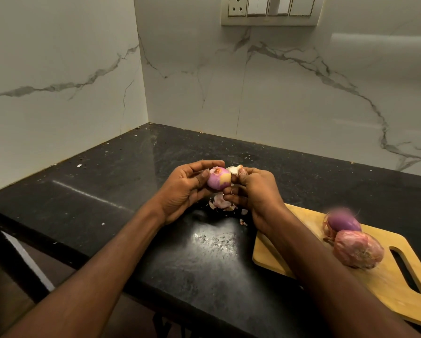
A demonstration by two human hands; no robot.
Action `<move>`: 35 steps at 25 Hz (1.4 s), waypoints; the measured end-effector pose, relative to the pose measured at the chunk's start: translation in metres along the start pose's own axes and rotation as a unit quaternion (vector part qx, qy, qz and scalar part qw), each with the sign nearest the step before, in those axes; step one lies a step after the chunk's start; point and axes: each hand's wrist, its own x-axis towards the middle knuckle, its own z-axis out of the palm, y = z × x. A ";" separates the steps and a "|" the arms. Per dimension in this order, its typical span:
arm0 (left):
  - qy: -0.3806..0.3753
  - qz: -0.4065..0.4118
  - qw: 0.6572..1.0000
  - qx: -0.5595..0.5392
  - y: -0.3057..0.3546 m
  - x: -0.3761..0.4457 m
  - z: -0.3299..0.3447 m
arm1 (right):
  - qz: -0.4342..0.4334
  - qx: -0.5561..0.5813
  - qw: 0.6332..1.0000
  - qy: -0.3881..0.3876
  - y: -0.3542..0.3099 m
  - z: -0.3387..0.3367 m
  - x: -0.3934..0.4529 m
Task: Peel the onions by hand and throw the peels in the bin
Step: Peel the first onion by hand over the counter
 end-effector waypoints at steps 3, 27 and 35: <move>0.000 0.001 1.000 -0.006 -0.001 0.001 0.000 | -0.040 -0.028 0.999 0.001 -0.002 -0.003 0.003; 0.046 0.028 0.995 0.089 -0.002 -0.003 0.003 | -0.341 -0.379 0.860 -0.024 0.010 -0.008 0.005; 0.068 0.020 0.997 0.044 -0.006 0.003 -0.003 | -0.289 -0.291 0.907 -0.098 0.003 -0.019 0.007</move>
